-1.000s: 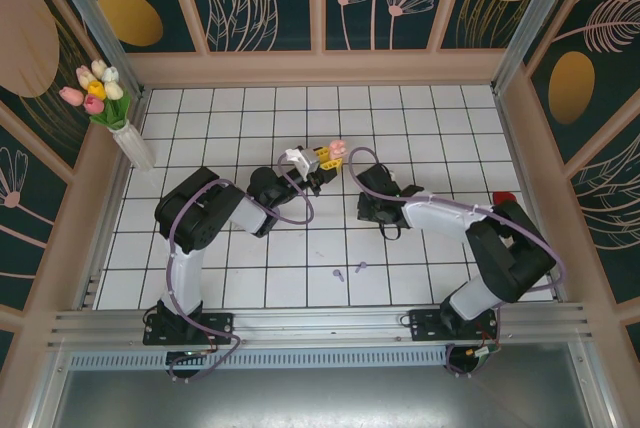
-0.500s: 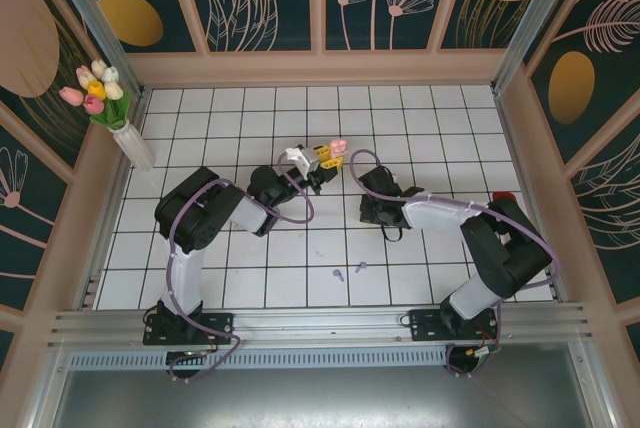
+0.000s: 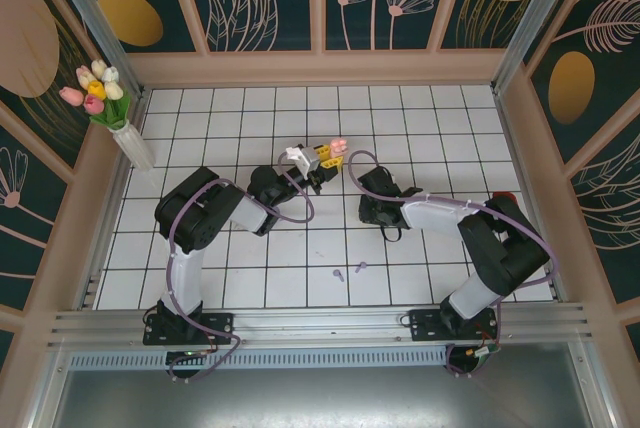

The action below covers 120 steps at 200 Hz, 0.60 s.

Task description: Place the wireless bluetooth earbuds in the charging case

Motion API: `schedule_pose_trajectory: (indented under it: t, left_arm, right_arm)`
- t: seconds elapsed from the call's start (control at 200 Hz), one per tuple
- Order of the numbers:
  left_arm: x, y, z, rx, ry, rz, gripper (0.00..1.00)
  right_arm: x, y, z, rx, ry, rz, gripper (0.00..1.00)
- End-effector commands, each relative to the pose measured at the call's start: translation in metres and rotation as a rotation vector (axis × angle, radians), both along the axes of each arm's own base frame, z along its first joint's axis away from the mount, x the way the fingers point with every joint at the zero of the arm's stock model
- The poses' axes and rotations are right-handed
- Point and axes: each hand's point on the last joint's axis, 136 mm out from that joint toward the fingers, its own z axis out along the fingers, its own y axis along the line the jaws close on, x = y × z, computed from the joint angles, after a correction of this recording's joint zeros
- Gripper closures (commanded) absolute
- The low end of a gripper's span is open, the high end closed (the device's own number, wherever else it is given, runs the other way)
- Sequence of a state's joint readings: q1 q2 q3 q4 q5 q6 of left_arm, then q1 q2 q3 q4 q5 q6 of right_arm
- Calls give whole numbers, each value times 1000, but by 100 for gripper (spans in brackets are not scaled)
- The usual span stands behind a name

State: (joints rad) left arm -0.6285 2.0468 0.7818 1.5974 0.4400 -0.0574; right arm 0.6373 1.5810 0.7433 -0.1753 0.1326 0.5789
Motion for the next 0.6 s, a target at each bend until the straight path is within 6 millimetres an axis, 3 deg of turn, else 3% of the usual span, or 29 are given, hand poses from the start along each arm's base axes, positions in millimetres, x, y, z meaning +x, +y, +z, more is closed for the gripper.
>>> schedule_pose_trajectory:
  t: [0.0,0.596]
  left_arm:
    - [-14,9,54,-144,-187,-17,100]
    - [-14,9,53,-145,-181,-17,100]
  right_arm:
    - [-14,-6,-11,-42,46,22,70]
    - [-19,-12,-19,-129,60,31,77]
